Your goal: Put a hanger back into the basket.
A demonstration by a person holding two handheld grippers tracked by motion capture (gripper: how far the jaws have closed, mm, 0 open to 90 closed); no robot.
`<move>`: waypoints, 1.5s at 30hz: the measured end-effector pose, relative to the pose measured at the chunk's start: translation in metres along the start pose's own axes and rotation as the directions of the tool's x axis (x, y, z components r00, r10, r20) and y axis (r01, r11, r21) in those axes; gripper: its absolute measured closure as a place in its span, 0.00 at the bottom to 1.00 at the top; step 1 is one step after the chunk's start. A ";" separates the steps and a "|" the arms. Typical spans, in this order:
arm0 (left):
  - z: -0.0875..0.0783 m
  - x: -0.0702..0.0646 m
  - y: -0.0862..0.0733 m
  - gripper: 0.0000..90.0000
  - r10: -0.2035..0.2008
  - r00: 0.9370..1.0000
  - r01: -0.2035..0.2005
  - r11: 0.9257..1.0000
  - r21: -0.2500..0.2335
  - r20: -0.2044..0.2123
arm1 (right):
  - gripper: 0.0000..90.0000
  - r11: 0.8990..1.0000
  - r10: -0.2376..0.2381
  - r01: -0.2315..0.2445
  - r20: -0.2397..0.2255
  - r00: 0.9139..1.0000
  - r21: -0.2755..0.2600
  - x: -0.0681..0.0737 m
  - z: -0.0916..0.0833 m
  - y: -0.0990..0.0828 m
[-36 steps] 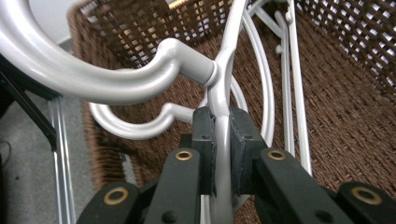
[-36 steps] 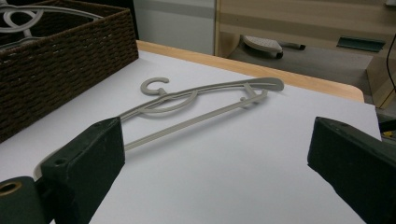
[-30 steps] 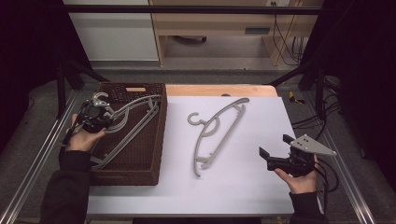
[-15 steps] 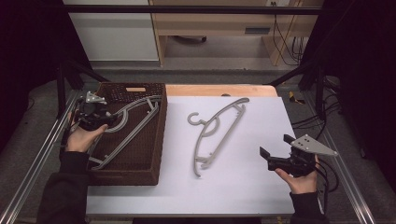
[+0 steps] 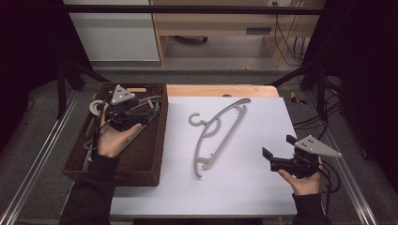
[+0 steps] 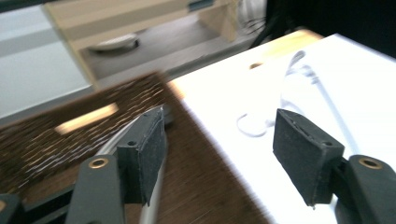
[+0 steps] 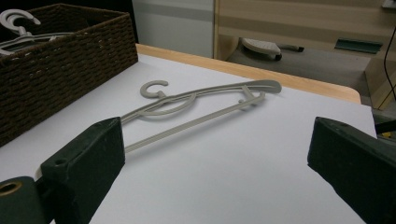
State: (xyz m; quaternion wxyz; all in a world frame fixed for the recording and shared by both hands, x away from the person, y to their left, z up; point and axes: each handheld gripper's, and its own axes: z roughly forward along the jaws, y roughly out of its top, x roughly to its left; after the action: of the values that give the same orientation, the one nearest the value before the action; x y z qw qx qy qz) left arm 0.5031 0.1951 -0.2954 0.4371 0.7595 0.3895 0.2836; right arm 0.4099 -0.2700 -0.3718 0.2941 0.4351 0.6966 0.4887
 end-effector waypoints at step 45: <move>0.143 -0.114 -0.026 0.35 0.007 0.998 -0.015 0.993 0.117 0.066 | 0.05 1.000 0.014 -0.014 -0.005 1.000 -0.010 -0.003 -0.004 0.001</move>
State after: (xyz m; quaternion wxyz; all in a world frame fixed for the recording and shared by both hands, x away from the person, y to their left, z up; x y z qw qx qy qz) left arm 0.5433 0.0438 -0.3944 0.4026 0.7950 0.3867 0.2375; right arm 0.4083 -0.2742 -0.3699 0.2912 0.4375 0.6916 0.4954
